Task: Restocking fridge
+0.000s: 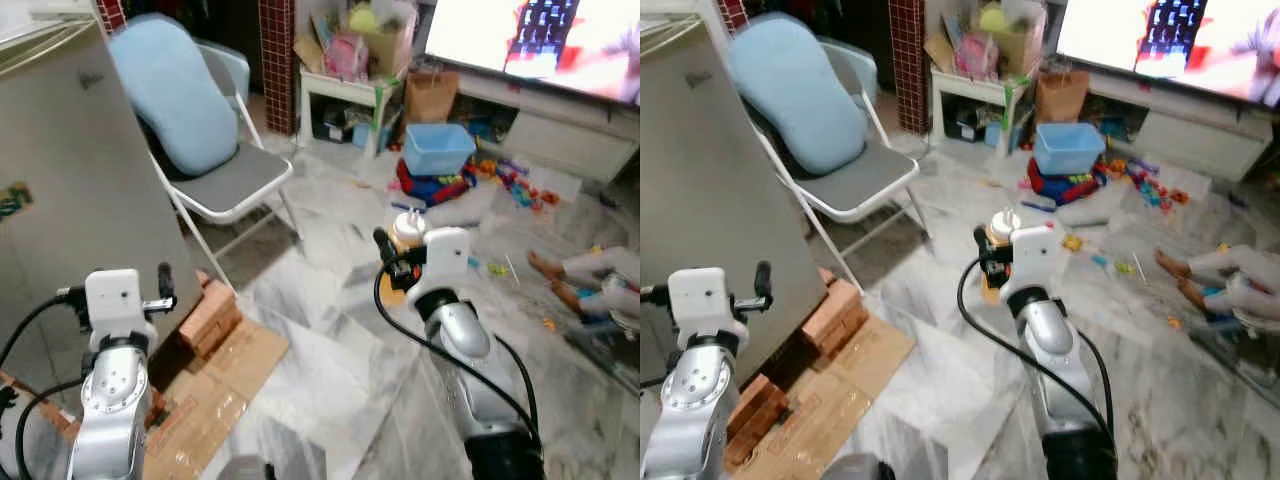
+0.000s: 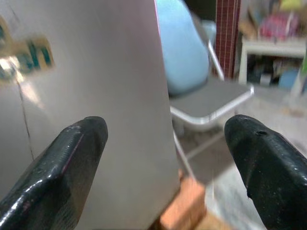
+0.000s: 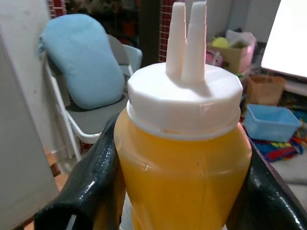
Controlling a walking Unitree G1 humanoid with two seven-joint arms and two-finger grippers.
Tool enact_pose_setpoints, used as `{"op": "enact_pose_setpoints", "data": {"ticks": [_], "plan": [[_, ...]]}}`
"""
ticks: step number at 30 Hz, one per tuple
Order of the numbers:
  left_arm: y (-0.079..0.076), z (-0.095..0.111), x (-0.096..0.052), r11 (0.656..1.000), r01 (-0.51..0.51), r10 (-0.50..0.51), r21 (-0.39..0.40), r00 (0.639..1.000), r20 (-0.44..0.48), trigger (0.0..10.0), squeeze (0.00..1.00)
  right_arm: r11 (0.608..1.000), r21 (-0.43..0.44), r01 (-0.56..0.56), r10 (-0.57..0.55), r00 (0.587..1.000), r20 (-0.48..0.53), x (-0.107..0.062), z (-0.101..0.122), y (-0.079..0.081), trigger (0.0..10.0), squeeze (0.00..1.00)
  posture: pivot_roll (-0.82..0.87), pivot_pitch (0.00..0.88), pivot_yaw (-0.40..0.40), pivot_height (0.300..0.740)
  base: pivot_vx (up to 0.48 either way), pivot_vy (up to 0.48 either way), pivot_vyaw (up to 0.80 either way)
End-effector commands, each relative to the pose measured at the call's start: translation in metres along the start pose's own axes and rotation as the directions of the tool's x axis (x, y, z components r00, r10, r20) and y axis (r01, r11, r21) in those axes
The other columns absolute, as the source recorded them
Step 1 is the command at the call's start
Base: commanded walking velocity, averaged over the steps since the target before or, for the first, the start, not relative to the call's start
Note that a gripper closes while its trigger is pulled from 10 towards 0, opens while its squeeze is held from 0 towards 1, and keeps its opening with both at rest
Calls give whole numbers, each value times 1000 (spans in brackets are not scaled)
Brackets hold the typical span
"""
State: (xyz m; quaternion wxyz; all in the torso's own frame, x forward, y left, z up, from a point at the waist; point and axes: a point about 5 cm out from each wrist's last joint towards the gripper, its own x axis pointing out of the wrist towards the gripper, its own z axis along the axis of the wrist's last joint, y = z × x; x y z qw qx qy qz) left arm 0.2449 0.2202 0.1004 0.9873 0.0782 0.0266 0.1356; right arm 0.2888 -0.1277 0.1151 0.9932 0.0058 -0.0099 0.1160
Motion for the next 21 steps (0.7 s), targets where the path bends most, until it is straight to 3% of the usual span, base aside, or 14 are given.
{"op": "enact_pose_setpoints", "data": {"ticks": [1,11,21], "plan": [[0,-8,-1,1000,-15,14,-15,999,-48,10000,0,999,-27,19,-19,1000,24,1,6,-9,10000,0,77,0,-43,740,0,480,0],[0,-7,1,999,-30,28,-23,998,-54,10000,0,999,-33,33,-32,999,30,4,9,-20,10000,0,77,0,-48,740,0,478,0],[3,-6,5,999,-51,49,-20,997,-52,10000,0,997,-65,-43,46,998,38,5,12,-12,10000,0,76,0,-55,740,0,472,0]]}}
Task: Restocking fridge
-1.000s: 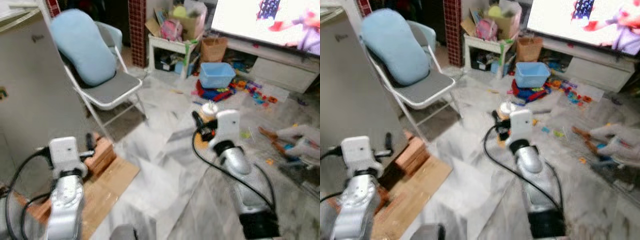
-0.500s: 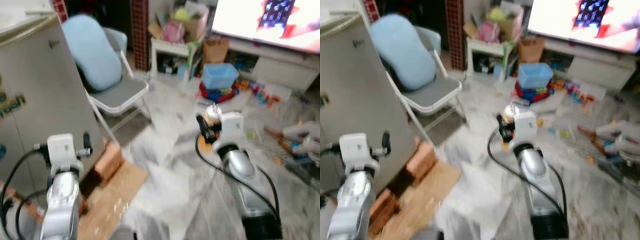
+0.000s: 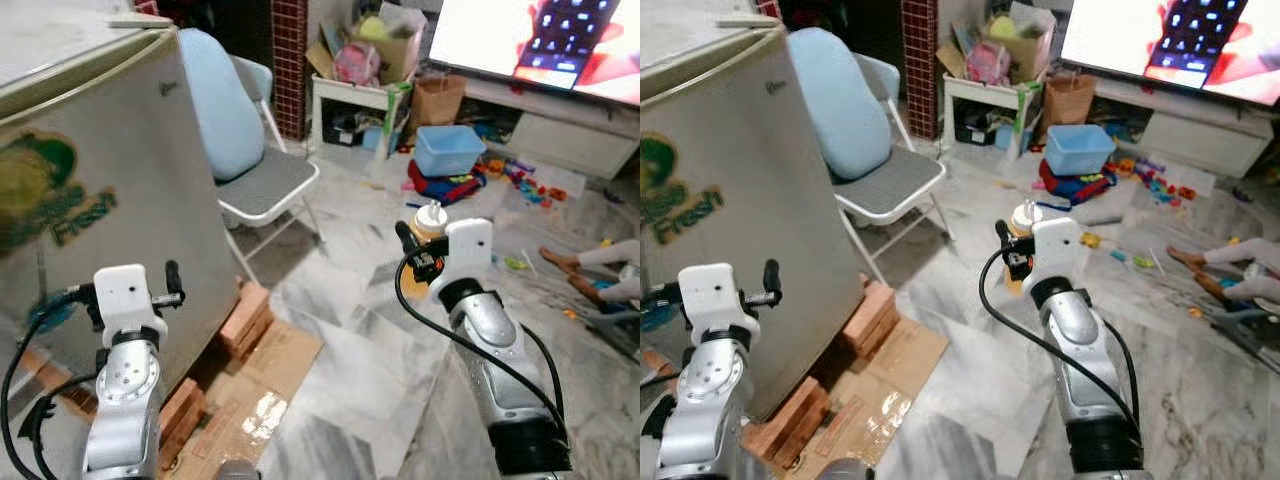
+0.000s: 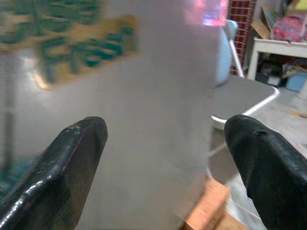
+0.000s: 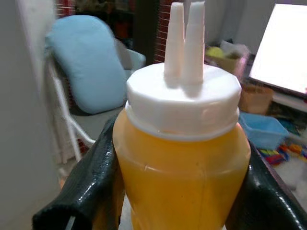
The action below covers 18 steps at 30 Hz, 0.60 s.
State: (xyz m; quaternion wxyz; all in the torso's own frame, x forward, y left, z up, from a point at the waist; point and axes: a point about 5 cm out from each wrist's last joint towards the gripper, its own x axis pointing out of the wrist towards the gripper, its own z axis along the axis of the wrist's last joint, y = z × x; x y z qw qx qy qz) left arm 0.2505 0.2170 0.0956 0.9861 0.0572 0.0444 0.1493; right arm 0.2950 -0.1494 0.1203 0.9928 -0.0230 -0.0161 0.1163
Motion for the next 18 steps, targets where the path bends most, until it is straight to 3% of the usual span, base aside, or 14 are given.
{"op": "enact_pose_setpoints", "data": {"ticks": [1,6,13,18], "plan": [[8,-1,1,999,-29,30,14,1000,-8,10000,0,999,-4,-36,36,999,35,4,8,7,10000,0,73,0,-51,740,0,472,0],[9,3,7,999,-37,37,16,999,3,10000,0,1000,-2,-4,5,1000,29,5,7,-2,10000,0,76,0,-44,740,0,472,0],[9,7,7,999,-34,34,19,999,25,10000,0,1000,5,-7,7,1000,20,1,3,2,10000,0,81,0,-39,740,0,472,0],[7,3,2,999,-17,17,28,1000,15,10000,0,1000,13,-10,10,1000,14,0,1,5,10000,0,87,0,-37,740,0,0,0]]}}
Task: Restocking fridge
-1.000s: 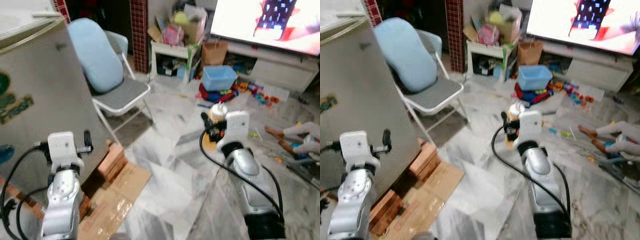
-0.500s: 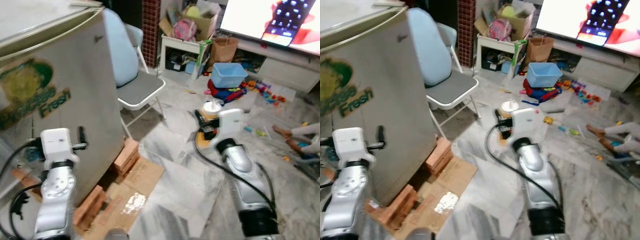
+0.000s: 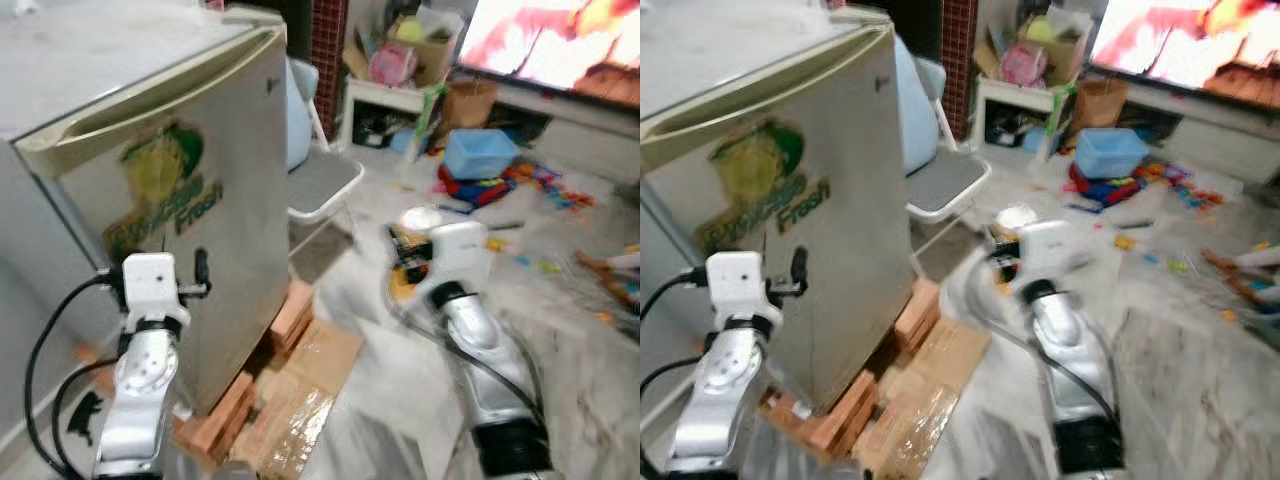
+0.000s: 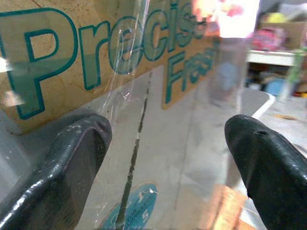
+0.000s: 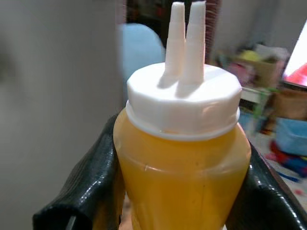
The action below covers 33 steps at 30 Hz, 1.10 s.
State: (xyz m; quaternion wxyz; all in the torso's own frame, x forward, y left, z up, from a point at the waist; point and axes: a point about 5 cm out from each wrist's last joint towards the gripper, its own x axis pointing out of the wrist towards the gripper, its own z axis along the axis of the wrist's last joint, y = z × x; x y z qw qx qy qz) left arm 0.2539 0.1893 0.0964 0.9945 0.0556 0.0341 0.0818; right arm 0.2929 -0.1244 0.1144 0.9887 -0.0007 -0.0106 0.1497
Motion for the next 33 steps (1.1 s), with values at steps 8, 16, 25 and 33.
{"op": "enact_pose_setpoints", "data": {"ticks": [8,16,25,33], "plan": [[38,-5,1,988,-156,156,18,987,-45,10000,0,998,-33,56,-56,998,16,-3,6,-19,10000,0,90,0,-41,740,0,269,0],[38,-6,1,988,-150,151,16,987,-48,10000,0,997,-37,66,-65,998,13,-3,6,-19,10000,0,86,0,-44,740,0,480,0],[40,-7,1,989,-145,146,17,988,-57,10000,0,993,-71,93,-95,995,-30,-14,-3,-23,10000,0,87,0,-47,740,0,310,0],[47,-8,-5,987,-156,157,28,986,-56,10000,0,984,-95,152,-163,979,-122,-40,-20,-39,10000,0,89,0,-46,740,0,208,0]]}}
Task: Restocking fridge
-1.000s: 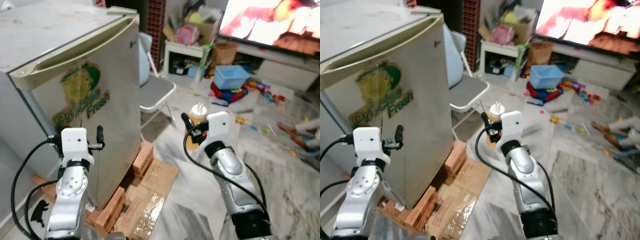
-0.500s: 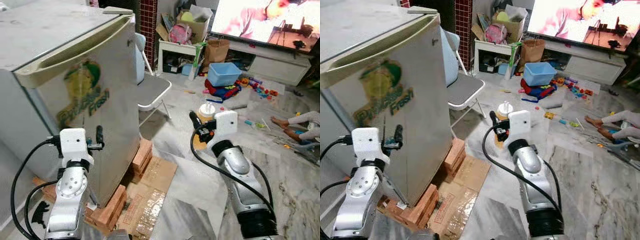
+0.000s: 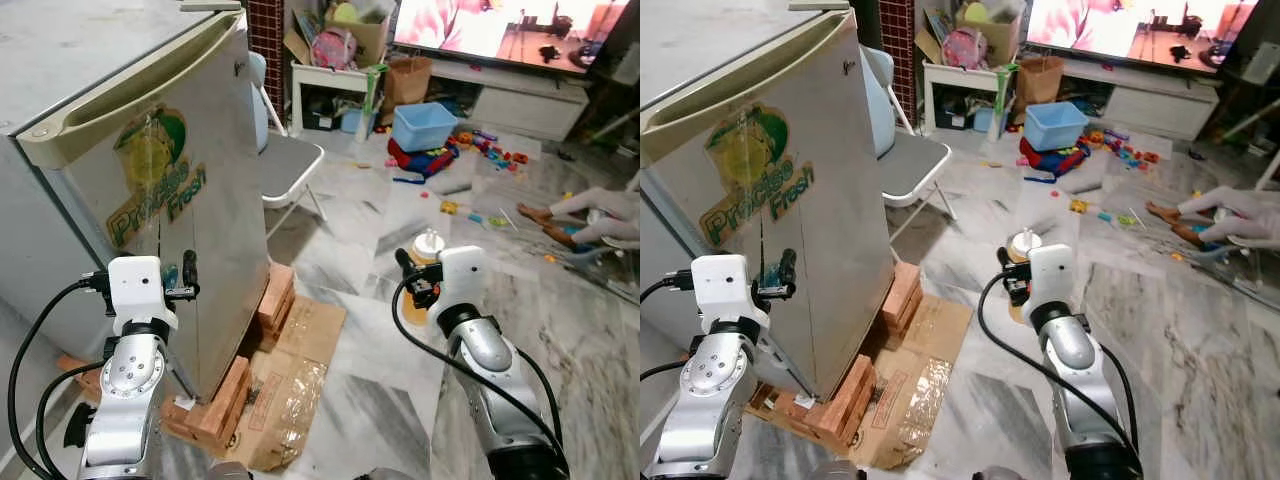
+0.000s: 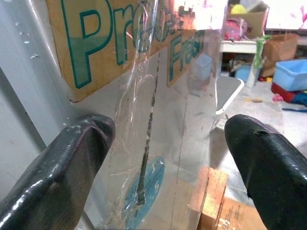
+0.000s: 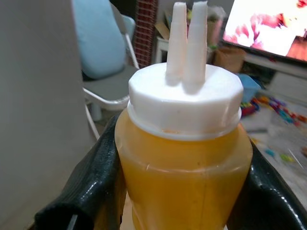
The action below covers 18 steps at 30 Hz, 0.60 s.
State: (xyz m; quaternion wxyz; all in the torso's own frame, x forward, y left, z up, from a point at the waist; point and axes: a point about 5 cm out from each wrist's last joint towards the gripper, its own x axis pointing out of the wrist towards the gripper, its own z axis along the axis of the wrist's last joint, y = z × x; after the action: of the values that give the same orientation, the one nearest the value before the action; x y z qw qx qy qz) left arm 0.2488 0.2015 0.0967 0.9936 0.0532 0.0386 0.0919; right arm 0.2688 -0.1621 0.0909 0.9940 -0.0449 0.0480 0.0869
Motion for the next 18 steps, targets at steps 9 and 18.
{"op": "enact_pose_setpoints", "data": {"ticks": [9,18], "plan": [[49,-15,-9,988,-156,155,-12,985,-70,10000,0,998,-26,62,-63,997,-43,-11,-4,-16,10000,0,93,0,-45,740,0,0,0],[45,-34,-63,999,9,-5,31,988,-154,10000,0,998,-40,41,-47,984,-171,-42,-26,-23,10000,0,104,0,-43,740,0,0,0]]}}
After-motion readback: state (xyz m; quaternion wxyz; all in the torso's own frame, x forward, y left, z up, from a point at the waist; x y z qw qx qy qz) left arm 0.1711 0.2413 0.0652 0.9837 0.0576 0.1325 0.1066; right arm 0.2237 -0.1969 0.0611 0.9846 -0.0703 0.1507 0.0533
